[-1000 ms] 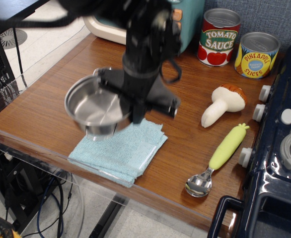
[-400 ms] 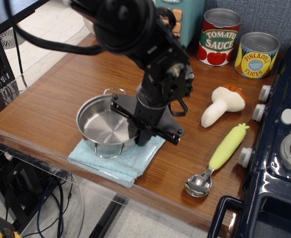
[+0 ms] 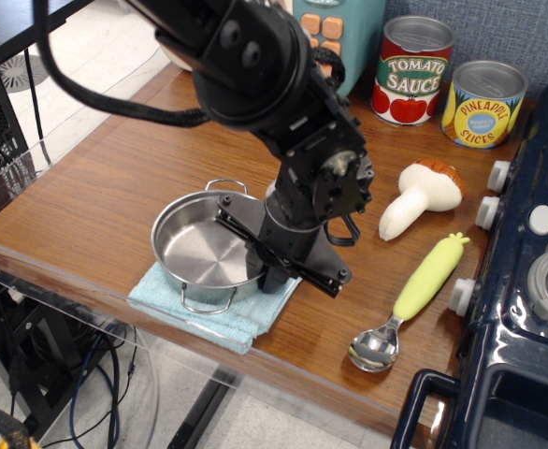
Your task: Pick up the silver pot and place it on the blue towel.
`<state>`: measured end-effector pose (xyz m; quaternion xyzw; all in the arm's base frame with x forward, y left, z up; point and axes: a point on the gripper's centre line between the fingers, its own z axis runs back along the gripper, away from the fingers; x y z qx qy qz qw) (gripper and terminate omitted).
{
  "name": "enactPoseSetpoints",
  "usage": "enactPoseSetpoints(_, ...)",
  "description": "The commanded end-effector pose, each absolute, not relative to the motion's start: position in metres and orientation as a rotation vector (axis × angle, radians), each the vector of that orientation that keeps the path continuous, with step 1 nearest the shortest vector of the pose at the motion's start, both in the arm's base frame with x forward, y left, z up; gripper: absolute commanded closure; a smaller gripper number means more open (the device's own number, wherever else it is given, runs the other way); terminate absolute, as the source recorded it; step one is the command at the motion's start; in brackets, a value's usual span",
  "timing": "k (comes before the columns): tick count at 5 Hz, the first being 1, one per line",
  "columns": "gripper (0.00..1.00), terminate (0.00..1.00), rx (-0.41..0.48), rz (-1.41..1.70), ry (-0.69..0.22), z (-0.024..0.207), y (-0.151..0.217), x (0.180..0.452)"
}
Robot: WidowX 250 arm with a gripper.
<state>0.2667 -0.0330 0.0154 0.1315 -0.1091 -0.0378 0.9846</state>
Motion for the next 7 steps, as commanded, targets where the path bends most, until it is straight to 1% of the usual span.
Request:
enactPoseSetpoints(1,0.0,0.0,0.285,-0.035,-0.295,0.044,-0.024,0.266)
enactPoseSetpoints(3,0.0,0.0,0.27,-0.022,-0.328,0.064,-0.021,0.266)
enactPoseSetpoints(4,0.0,0.0,0.202,-0.023,-0.373,0.095,-0.018,0.265)
enactPoseSetpoints(5,0.0,0.0,0.087,-0.03,-0.407,0.122,-0.016,0.263)
enactPoseSetpoints(7,0.0,0.0,0.087,-0.03,-0.407,0.122,-0.016,0.263)
